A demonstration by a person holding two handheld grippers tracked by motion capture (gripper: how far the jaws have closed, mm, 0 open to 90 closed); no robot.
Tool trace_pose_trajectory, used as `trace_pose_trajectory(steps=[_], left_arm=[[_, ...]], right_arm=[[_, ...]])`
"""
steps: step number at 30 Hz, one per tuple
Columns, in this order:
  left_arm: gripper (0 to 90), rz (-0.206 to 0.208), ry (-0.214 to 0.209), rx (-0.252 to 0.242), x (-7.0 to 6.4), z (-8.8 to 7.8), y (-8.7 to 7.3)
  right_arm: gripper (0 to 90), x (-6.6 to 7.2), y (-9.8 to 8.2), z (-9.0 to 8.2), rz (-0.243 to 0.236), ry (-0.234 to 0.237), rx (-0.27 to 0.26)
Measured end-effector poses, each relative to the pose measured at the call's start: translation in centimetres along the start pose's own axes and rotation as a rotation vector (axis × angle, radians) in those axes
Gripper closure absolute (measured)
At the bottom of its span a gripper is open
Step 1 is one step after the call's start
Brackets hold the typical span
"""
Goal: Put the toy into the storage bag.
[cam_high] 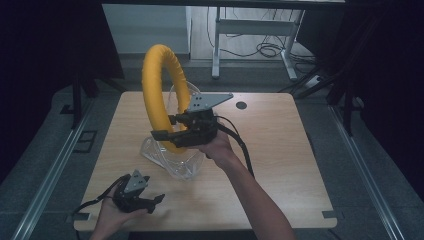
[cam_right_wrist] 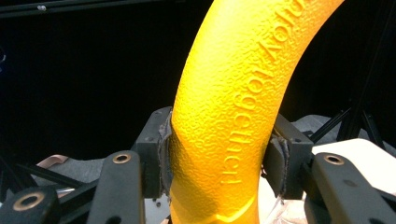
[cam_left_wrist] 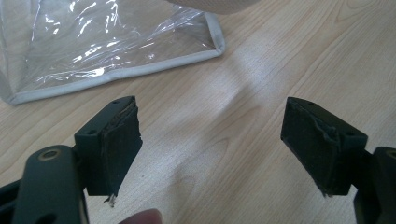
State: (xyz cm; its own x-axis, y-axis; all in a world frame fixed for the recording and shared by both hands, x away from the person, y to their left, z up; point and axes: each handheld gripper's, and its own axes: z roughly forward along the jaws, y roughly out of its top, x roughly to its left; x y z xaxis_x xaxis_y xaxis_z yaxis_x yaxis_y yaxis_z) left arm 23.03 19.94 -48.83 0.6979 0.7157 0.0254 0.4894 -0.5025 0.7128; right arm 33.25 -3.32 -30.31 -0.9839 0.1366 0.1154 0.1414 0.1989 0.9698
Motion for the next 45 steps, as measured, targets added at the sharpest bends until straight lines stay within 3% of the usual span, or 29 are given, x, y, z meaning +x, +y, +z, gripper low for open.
trace_pose_trajectory(steps=[27,45], left_arm=[[19.9,0.011,0.001,0.013,0.1,0.1,-0.1],[19.9,0.011,-0.004,0.022,0.0,0.3,-0.1]], right_arm=[[49.2,-1.1,-3.1,1.1,0.044,0.008,0.016],[49.1,-2.4,-5.6,1.5,0.098,0.014,0.01]])
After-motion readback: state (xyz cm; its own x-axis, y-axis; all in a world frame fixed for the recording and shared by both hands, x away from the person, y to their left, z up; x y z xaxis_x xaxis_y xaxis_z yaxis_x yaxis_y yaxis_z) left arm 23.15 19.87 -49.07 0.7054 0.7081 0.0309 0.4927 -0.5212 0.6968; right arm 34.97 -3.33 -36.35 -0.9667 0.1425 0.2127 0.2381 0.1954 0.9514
